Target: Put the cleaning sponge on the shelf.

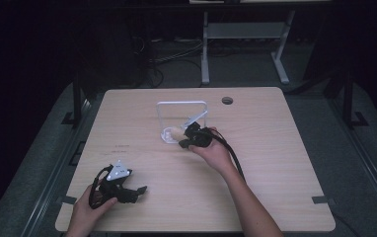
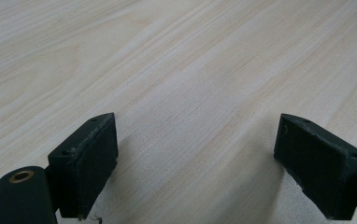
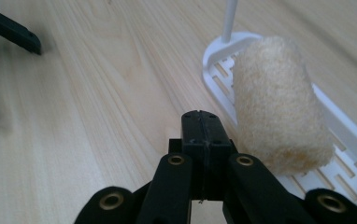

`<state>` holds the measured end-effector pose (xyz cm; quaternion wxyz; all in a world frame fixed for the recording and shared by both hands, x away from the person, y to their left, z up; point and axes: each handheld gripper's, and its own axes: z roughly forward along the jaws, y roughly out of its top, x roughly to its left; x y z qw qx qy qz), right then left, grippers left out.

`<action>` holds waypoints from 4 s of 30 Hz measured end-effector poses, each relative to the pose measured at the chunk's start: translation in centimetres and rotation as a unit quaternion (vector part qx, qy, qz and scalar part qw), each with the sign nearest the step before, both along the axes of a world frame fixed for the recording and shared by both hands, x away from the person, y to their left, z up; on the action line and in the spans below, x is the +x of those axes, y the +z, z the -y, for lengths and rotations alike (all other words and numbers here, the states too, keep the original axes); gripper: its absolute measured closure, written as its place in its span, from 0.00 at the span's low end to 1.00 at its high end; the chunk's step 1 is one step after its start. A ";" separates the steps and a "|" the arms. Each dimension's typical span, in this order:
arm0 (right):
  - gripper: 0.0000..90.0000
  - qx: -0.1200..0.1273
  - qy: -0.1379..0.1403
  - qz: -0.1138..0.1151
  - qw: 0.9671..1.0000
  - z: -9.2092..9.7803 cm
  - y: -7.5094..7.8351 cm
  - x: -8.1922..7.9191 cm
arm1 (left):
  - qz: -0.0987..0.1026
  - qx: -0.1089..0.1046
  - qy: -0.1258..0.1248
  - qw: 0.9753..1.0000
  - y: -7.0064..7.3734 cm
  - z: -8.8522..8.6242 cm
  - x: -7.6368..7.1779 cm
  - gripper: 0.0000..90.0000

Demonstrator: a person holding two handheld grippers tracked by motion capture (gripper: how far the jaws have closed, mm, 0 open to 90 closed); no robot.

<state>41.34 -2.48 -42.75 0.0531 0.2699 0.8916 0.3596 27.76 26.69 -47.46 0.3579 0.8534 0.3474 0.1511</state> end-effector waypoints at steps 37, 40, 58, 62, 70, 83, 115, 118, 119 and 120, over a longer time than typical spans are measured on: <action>0.98 -0.027 -0.055 0.006 0.998 2.6 -1.7 1.6 | 0.000 0.000 0.001 1.000 0.0 0.0 0.0 0.15; 0.97 -0.025 -0.051 0.007 0.998 2.6 -1.6 1.4 | 0.000 0.001 0.000 1.000 0.0 0.0 0.0 0.15; 0.74 -0.020 -0.043 0.023 0.999 4.3 -1.0 -1.4 | 0.001 -0.002 0.003 1.000 0.0 0.0 0.0 0.15; 0.66 -0.018 -0.048 0.027 0.998 4.9 -1.0 -1.6 | 0.001 -0.002 0.003 1.000 0.0 0.0 0.0 0.15; 0.41 -0.013 -0.059 0.029 0.998 5.8 -1.0 -2.4 | 0.001 -0.002 0.003 1.000 0.0 0.0 0.0 0.15; 0.30 -0.001 -0.078 0.039 0.996 8.1 -1.1 -4.3 | 0.001 -0.003 0.003 1.000 0.0 0.0 -0.1 0.15; 0.28 0.011 -0.127 0.043 0.991 15.2 -2.0 -10.0 | 0.002 -0.003 0.003 1.000 0.0 0.0 0.0 0.15; 0.28 0.008 -0.132 0.043 0.990 15.7 -2.1 -10.7 | 0.002 -0.002 0.003 1.000 0.0 0.0 0.0 0.15; 0.27 0.007 -0.133 0.045 0.990 15.9 -2.1 -10.9 | 0.002 -0.002 0.003 1.000 0.0 0.0 0.0 0.15; 0.27 0.009 -0.135 0.043 0.990 16.1 -2.2 -11.1 | 0.002 -0.002 0.003 1.000 0.0 0.0 0.0 0.15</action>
